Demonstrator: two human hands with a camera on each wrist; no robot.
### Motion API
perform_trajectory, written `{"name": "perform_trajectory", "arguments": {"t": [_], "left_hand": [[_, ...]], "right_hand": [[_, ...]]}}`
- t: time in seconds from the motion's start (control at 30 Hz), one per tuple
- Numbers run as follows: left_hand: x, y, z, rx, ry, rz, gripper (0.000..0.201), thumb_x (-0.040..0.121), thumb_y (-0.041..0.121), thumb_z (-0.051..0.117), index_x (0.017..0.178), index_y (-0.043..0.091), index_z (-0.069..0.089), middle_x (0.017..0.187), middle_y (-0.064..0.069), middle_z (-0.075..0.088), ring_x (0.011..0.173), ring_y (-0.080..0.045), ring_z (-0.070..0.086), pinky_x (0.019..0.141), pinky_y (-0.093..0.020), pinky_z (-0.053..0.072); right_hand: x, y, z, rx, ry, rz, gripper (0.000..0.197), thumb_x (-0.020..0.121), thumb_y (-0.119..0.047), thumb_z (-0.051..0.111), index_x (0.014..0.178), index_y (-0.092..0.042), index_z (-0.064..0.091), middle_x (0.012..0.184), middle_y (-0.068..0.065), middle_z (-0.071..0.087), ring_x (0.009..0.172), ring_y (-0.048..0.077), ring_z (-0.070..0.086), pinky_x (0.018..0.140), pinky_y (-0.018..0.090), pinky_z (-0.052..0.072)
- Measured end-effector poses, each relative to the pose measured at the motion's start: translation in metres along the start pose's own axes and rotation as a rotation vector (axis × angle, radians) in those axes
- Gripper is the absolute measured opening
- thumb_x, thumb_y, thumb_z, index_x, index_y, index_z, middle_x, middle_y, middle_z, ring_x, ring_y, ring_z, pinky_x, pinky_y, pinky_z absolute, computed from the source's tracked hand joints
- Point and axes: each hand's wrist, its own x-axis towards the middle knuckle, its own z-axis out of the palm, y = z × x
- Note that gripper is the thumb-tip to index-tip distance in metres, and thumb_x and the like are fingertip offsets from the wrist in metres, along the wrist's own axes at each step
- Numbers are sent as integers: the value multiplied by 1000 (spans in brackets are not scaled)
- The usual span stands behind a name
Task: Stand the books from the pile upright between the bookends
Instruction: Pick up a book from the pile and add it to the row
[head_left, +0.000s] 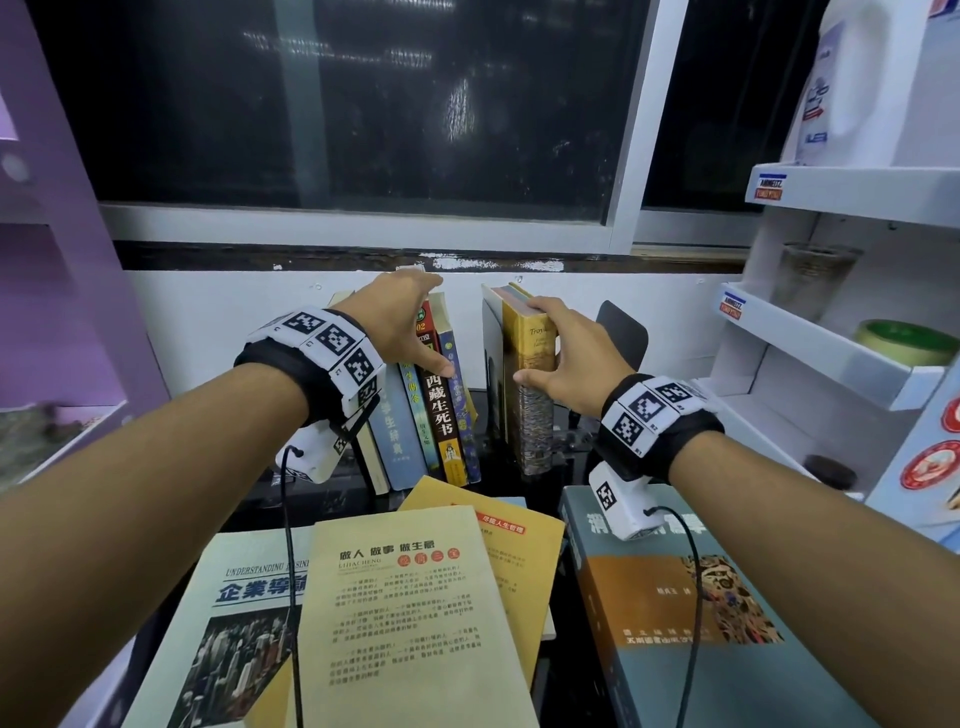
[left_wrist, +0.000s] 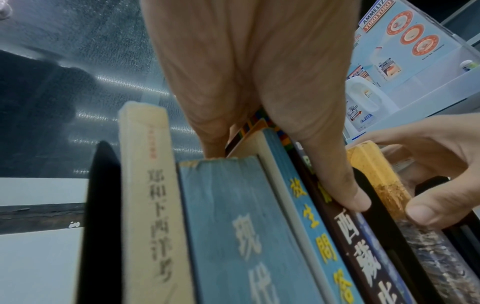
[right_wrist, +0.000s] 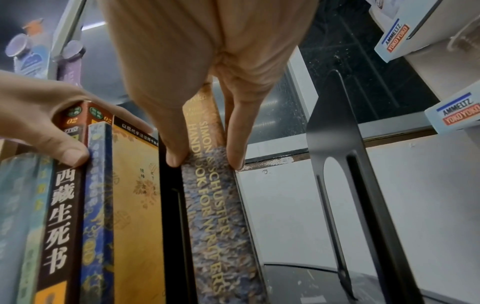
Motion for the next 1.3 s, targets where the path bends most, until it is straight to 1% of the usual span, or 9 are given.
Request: {"name": "perform_trajectory", "arguments": {"t": [0.17, 0.27, 0.33, 0.43, 0.7, 0.93, 1.03, 1.2, 1.3], "left_hand": [[0, -2, 1, -9, -2, 2, 106, 61, 54, 88, 147, 17, 38, 151, -5, 43, 135, -24, 43, 107, -42, 42], [0, -2, 1, -12, 3, -6, 108, 61, 54, 88, 147, 14, 38, 150, -6, 44, 134, -25, 45, 106, -40, 43], [1, -2, 2, -12, 7, -5, 111, 60, 55, 88, 149, 12, 36, 151, -7, 43, 136, -26, 43, 108, -40, 40], [0, -2, 1, -15, 15, -4, 114, 60, 55, 89, 150, 10, 35, 151, -8, 43, 137, -26, 42, 110, -40, 38], [1, 0, 3, -7, 5, -18, 114, 61, 54, 88, 151, 10, 34, 152, -8, 43, 137, -26, 42, 110, -41, 39], [-2, 2, -2, 42, -13, -6, 112, 63, 54, 87, 150, 10, 33, 152, -9, 41, 138, -26, 41, 111, -41, 39], [-12, 3, -7, 49, -18, 14, 108, 63, 57, 86, 148, 10, 37, 148, -9, 46, 134, -26, 44, 110, -42, 41], [-52, 4, -18, 8, 14, 60, 93, 62, 62, 83, 134, 16, 47, 134, -6, 56, 119, -23, 53, 101, -45, 48], [-91, 7, -21, -40, 42, 94, 97, 66, 63, 80, 143, 18, 42, 142, -5, 50, 127, -23, 48, 107, -44, 43]], "right_hand": [[3, -6, 12, 26, 42, 9, 80, 77, -33, 84, 143, -25, 39, 127, 6, 54, 117, 23, 52, 99, 38, 45], [3, -9, 12, 18, 11, -15, 80, 76, -33, 84, 141, -27, 39, 126, 5, 52, 105, 21, 54, 92, 38, 48], [3, -9, 10, 16, -6, -41, 78, 77, -32, 84, 140, -26, 40, 125, 5, 51, 96, 20, 53, 87, 34, 46], [4, -7, 7, 9, -8, -52, 75, 76, -31, 85, 138, -24, 42, 125, 4, 51, 96, 18, 52, 84, 28, 40], [-1, -8, 8, 12, -14, -54, 77, 79, -31, 83, 141, -25, 39, 129, 4, 49, 88, 17, 52, 85, 31, 44], [-4, -12, 0, -5, -51, -27, 77, 81, -27, 82, 143, -26, 37, 130, 4, 49, 94, 21, 58, 93, 38, 48], [-10, -17, -10, 6, -43, -34, 75, 83, -25, 80, 144, -28, 36, 131, 4, 49, 90, 18, 62, 92, 43, 51], [-35, -29, -24, -21, -87, -39, 81, 80, -41, 80, 144, -30, 32, 135, -1, 40, 112, 19, 54, 94, 52, 51], [-60, -42, -32, -67, -164, -96, 75, 82, -49, 75, 143, -28, 36, 136, -3, 38, 120, 17, 49, 102, 44, 47]]}}
